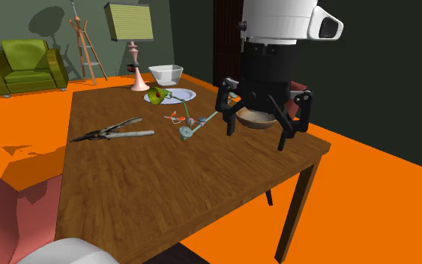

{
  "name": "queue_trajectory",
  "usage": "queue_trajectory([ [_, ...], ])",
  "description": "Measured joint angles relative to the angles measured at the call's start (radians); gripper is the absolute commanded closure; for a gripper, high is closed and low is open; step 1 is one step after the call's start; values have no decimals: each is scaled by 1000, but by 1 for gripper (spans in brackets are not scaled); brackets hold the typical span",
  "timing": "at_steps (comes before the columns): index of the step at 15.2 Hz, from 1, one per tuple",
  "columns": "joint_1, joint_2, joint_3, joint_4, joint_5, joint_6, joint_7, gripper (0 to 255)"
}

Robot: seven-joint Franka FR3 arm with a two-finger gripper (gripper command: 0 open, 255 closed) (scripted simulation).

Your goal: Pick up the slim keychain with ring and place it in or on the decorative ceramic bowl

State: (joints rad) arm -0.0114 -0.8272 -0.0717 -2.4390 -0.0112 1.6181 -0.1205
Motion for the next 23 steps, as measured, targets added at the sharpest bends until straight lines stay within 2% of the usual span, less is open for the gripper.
queue_trajectory([
  [3, 15, 32, 16, 7, 11, 25, 5, 0],
  [10, 86, 240, 89, 104, 53, 136, 13, 0],
  [17, 148, 465, 170, 250, 71, 217, 32, 0],
  [23, 191, 660, 234, 405, 56, 256, 49, 0],
])
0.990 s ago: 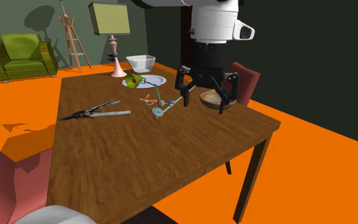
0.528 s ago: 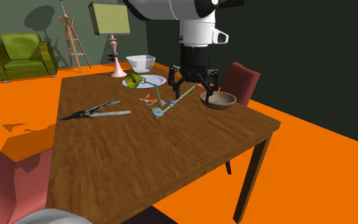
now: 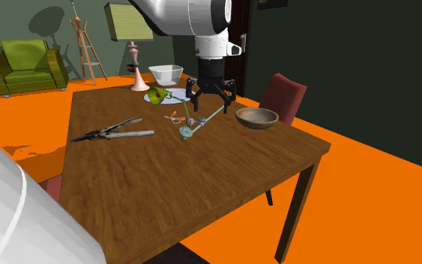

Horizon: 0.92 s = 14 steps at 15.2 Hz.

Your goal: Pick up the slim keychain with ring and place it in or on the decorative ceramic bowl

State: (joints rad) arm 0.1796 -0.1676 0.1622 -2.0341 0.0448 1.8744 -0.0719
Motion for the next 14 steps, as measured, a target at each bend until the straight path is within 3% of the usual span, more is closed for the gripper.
queue_trajectory([
  [5, 40, 154, 49, 139, -31, 12, 19, 0],
  [14, 144, 473, 116, 482, -130, -28, 60, 0],
])
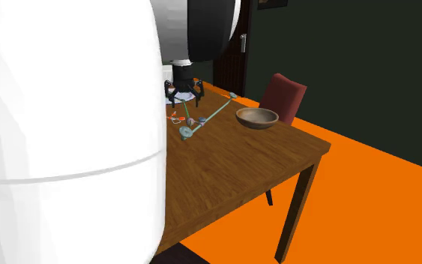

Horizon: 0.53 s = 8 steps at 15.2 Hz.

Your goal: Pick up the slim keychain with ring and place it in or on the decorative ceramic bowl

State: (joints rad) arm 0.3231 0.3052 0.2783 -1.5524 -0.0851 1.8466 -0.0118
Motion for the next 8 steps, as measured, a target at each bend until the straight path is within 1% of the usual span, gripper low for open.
queue_trajectory([
  [4, 59, 160, 12, 208, -50, -57, -5, 0],
  [7, 124, 291, 18, 396, -89, -119, -1, 0],
  [8, 133, 313, 19, 419, -94, -122, -3, 0],
])
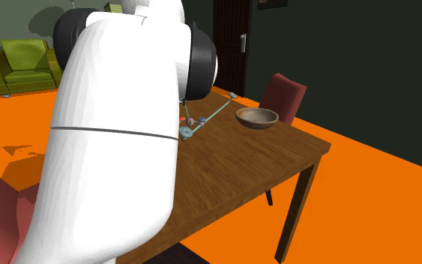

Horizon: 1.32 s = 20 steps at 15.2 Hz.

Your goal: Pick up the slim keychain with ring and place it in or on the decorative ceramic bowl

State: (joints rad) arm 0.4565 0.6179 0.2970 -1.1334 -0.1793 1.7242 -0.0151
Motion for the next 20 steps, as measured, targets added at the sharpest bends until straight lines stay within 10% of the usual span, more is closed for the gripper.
queue_trajectory([
  [14, 3, 1, 7, -73, -6, 96, 7, 0],
  [15, 1, 1, 8, -75, -6, 97, 4, 255],
  [20, -7, -4, 9, -91, 1, 104, -3, 255],
])
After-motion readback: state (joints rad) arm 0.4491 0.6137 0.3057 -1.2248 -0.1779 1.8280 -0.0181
